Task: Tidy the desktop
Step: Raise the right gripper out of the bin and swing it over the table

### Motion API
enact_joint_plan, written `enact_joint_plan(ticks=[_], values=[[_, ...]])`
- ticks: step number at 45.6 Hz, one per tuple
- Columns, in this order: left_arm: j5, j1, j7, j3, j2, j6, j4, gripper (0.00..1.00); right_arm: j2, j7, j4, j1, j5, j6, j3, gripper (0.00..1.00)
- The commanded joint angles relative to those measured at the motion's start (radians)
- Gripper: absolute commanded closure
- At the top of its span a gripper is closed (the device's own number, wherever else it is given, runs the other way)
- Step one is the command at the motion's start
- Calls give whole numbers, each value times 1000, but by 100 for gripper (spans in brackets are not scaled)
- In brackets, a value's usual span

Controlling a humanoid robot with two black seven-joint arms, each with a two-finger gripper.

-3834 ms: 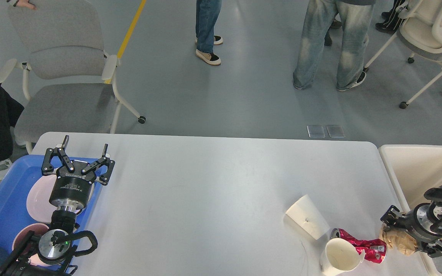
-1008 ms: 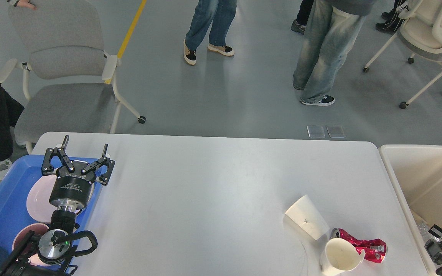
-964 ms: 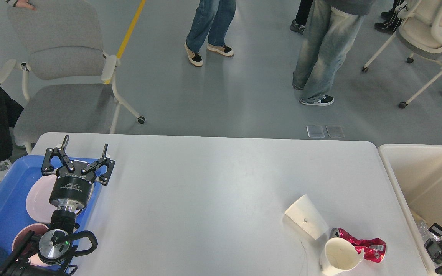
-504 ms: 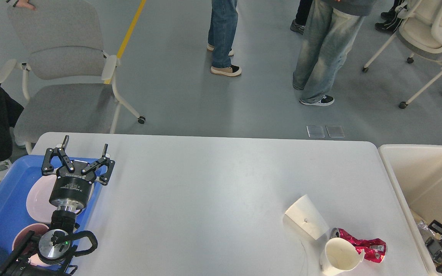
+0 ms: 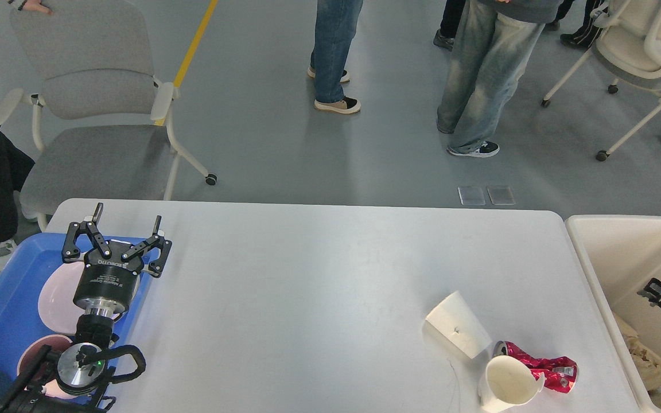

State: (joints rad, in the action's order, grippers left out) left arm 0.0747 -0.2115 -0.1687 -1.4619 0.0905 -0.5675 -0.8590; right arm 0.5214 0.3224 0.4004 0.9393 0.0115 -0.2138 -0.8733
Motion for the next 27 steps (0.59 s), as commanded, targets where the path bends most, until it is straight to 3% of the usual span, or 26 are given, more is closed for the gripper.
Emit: enact_joint_plan(ticks=[1, 14, 27], values=[[0, 0, 0, 0, 0, 0, 0, 4, 32, 17, 126, 232, -85, -198, -65, 0], [-1, 0, 0, 0, 0, 0, 0, 4, 17, 35, 492, 834, -97, -578, -220, 0], [0, 0, 0, 0, 0, 0, 0, 4, -73, 58, 908, 1233, -93, -746, -338, 0]])
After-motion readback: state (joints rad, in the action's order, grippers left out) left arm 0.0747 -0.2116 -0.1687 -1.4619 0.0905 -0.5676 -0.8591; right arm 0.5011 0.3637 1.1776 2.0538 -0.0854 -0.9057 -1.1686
